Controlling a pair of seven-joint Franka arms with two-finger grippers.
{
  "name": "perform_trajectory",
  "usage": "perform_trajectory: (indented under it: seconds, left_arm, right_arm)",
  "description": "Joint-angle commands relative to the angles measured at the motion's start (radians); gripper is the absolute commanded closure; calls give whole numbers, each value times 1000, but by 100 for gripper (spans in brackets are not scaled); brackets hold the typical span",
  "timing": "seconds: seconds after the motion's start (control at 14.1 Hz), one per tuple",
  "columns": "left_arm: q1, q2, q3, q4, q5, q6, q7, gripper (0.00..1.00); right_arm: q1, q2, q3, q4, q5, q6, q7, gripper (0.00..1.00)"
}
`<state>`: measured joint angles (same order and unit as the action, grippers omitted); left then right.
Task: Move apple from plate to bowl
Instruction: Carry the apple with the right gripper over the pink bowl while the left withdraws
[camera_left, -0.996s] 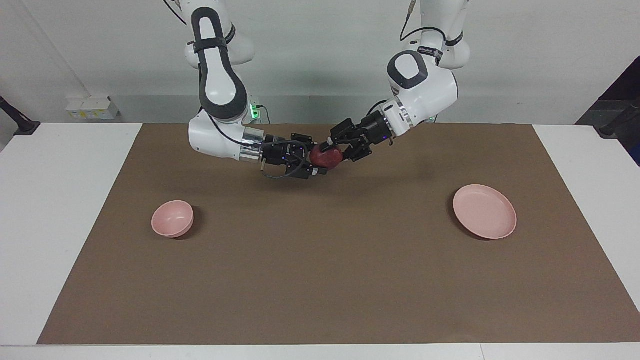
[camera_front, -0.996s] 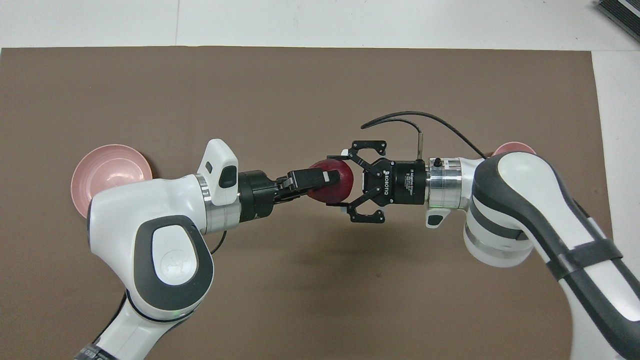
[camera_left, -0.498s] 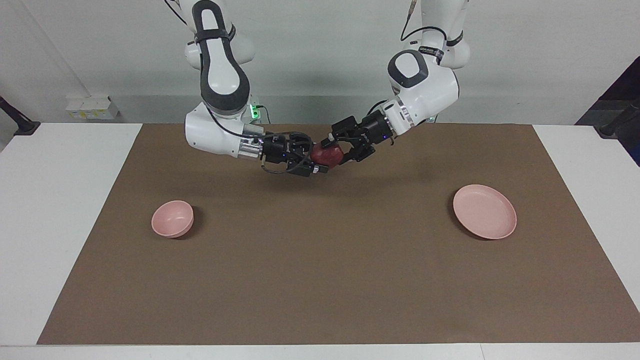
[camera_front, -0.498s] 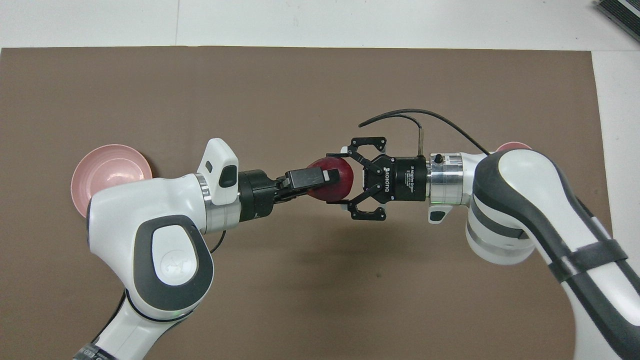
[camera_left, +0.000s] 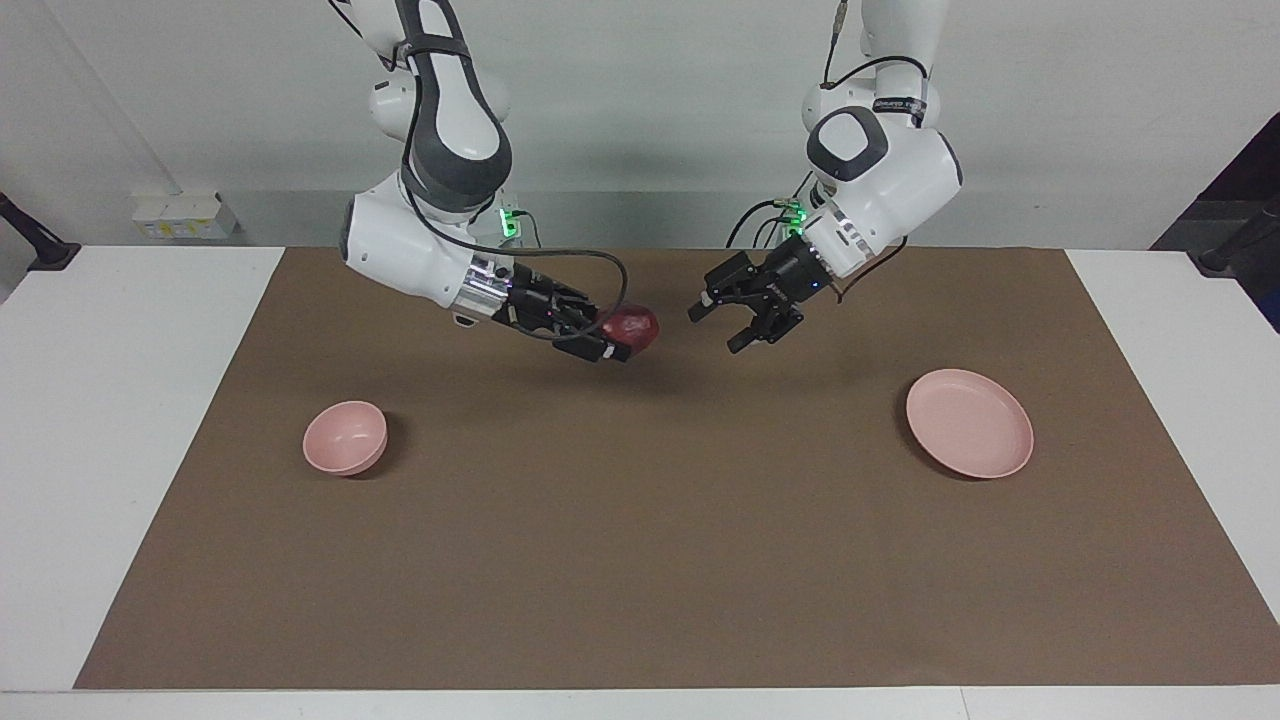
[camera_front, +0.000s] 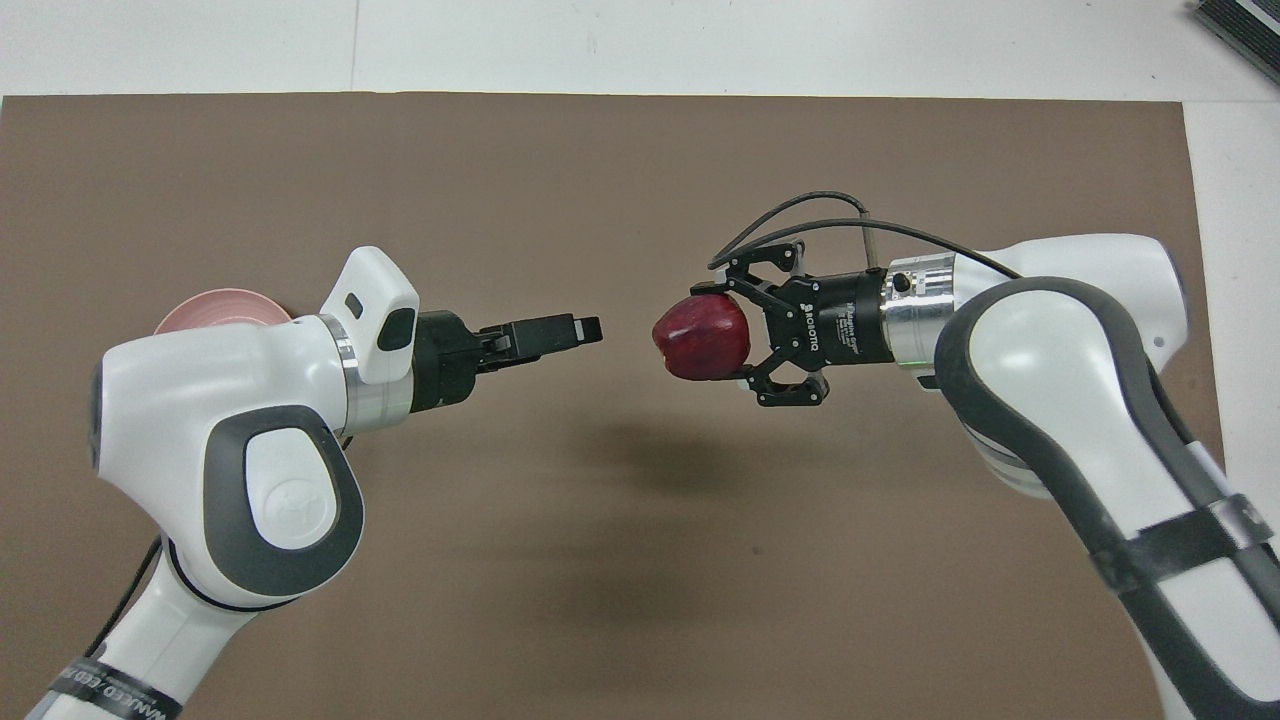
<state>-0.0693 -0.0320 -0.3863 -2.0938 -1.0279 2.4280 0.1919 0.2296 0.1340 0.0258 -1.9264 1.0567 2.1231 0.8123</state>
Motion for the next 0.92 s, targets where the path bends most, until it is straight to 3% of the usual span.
perform_trajectory:
  seconds: [0.0, 0.36, 0.64, 0.85]
  left_arm:
    - [5, -13, 68, -14, 176, -68, -11, 0]
    - [5, -8, 223, 53, 588, -331, -9, 0]
    - [-1, -6, 300, 216, 915, -470, -8, 0]
    - [-3, -6, 337, 381, 962, -651, -5, 0]
  right_arm:
    - [-4, 32, 6, 33, -105, 81, -50, 100]
    - [-15, 45, 5, 44, -410, 113, -214, 100]
    - [-41, 47, 5, 43, -649, 126, -261, 100]
    - [-61, 45, 3, 47, -818, 150, -290, 100]
